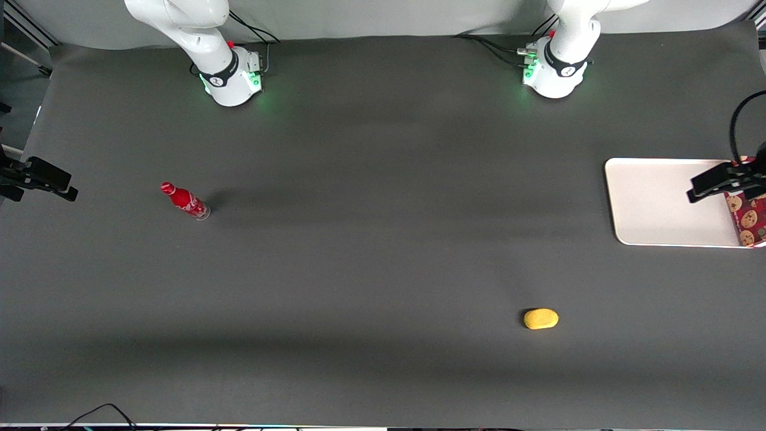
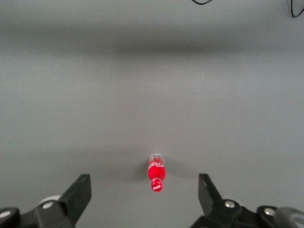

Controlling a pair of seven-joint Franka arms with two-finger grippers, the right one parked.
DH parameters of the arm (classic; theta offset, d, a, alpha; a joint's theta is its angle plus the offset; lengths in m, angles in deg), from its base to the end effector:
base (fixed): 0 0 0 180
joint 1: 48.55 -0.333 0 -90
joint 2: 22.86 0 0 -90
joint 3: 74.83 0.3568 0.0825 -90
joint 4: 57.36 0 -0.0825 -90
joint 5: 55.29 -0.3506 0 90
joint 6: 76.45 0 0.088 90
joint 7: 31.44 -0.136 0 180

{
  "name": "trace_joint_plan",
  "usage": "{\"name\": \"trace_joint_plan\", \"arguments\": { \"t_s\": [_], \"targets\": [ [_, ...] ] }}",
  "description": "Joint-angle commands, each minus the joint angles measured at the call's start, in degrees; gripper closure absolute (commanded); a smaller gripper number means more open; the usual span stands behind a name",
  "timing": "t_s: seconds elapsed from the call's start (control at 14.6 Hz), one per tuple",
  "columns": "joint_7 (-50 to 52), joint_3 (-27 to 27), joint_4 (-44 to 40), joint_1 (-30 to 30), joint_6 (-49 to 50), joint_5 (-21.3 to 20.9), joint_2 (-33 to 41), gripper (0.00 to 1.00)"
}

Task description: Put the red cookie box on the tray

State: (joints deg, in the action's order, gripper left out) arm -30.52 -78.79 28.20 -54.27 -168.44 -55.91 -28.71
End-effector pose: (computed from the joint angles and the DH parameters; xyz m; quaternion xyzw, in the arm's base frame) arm 0.5599 0.0209 0.6184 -0.9997 -0.0234 -0.0052 0.0019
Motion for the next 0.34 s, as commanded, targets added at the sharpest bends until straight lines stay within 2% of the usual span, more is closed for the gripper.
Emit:
{"name": "trace_joint_plan", "arguments": {
  "t_s": [0.0, 0.27],
  "targets": [
    [2.25, -1.67, 1.37, 1.67, -0.29, -3.16, 1.55, 0.0],
    [2.34, -1.84, 1.37, 2.73, -0.38, -2.64, 1.9, 0.0]
  ]
}}
